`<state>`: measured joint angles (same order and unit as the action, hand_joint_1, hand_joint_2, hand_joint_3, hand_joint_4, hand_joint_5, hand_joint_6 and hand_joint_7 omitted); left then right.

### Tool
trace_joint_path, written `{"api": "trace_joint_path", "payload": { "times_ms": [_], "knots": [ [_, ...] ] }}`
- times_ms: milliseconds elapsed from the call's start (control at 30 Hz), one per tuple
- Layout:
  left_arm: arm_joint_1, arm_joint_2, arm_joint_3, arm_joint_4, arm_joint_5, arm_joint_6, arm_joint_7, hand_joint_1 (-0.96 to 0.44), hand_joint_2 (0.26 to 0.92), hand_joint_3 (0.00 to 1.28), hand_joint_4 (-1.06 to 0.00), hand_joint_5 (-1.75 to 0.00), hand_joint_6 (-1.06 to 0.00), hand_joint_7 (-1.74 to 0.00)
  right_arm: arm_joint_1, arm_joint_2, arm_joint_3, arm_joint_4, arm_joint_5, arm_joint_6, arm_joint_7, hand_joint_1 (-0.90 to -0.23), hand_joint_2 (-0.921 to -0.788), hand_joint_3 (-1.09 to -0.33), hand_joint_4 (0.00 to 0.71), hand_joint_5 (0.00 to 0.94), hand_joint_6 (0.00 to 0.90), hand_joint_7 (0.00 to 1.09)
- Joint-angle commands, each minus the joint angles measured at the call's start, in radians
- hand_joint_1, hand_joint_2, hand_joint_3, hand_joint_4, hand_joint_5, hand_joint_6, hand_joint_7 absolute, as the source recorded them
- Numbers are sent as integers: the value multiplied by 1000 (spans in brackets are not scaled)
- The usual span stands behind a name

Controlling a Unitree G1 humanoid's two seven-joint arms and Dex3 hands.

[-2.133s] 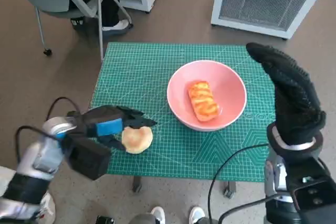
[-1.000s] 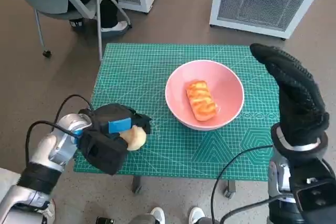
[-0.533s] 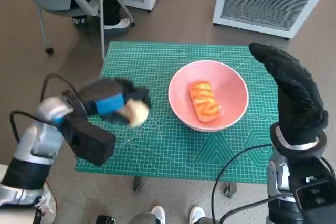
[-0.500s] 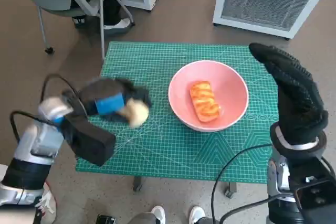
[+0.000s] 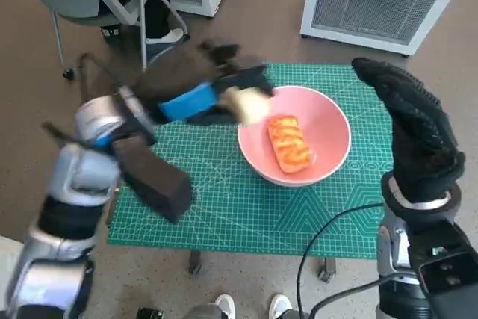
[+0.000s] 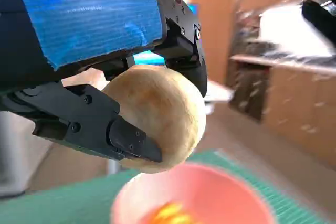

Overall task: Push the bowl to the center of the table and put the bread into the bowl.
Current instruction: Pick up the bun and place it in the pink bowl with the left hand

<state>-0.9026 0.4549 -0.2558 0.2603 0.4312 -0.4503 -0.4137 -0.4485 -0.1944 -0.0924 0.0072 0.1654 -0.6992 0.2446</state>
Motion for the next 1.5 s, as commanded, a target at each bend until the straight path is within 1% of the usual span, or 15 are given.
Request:
{"api": "trace_joint_path", "payload": {
  "times_ms": [33,100,233,267,300,333,367,400,467,533,667,833,1000,1233,1500],
  "knots": [
    [-70,-55,-53,144,31,-49,30,2,920,90,-628,-1217,-636,-1168,7,4,2,15,17,15,8,-409,-921,-539,430,10,86,779],
    [-99,-80,-70,220,28,-76,33,2,920,104,-611,-1226,-620,-1194,9,4,2,14,17,15,7,-409,-921,-538,430,10,86,780],
    [-148,-118,-103,352,36,-99,26,2,921,206,-474,-1331,-526,-1321,13,5,1,9,15,16,5,-409,-921,-531,431,10,86,780],
    [-156,-122,-110,372,42,-98,23,-66,921,231,-432,-1214,-497,-1363,14,5,1,7,14,16,4,-410,-921,-531,431,10,86,780],
    [-165,-127,-125,392,57,-89,17,-165,921,272,-418,-953,-451,-1429,16,5,-1,5,13,16,3,-410,-921,-530,431,10,86,780],
    [-172,-131,-135,407,67,-84,13,-113,894,229,-394,-666,-375,-1120,18,5,-1,3,11,16,3,-413,-921,-528,431,10,87,780],
    [-178,-134,-147,421,81,-79,8,-80,893,170,-399,-443,-377,-823,21,4,-2,0,10,16,2,-415,-921,-527,431,9,87,780],
    [-183,-136,-155,432,89,-77,6,-79,892,116,-391,-285,-387,-590,22,4,-3,-2,8,17,1,-417,-921,-526,431,9,88,779],
    [-192,-140,-171,450,106,-71,4,-95,891,66,-381,-146,-406,-375,27,4,-5,-8,3,17,-2,-418,-921,-525,430,9,88,778],
    [-195,-143,-184,460,124,-65,9,-131,892,37,-369,-75,-427,-248,32,3,-9,-12,-3,15,-5,-421,-921,-524,430,9,89,776],
    [-187,-146,-193,462,147,-49,29,-207,896,13,-320,-16,-442,-126,37,-1,-17,-11,-10,10,-7,-426,-921,-519,432,9,88,769],
    [-165,-152,-174,472,153,-52,108,-281,901,7,-247,-2,-411,-68,41,-2,-26,-13,-18,11,-12,-427,-921,-517,432,8,89,760],
    [-144,-153,-136,478,107,-71,149,-354,914,11,-195,0,-369,-32,42,-2,-31,-15,-25,14,-19,-422,-921,-514,427,5,91,748],
    [-100,-159,-49,459,-39,-106,132,-410,920,69,-174,-2,-329,-7,37,-1,-34,-7,-27,11,-24,-413,-921,-513,421,2,96,736],
    [-22,-170,64,364,-241,-128,95,-405,921,138,-214,-19,-350,-17,26,3,-36,-1,-34,12,-35,-409,-921,-513,420,1,101,727]
  ]
}}
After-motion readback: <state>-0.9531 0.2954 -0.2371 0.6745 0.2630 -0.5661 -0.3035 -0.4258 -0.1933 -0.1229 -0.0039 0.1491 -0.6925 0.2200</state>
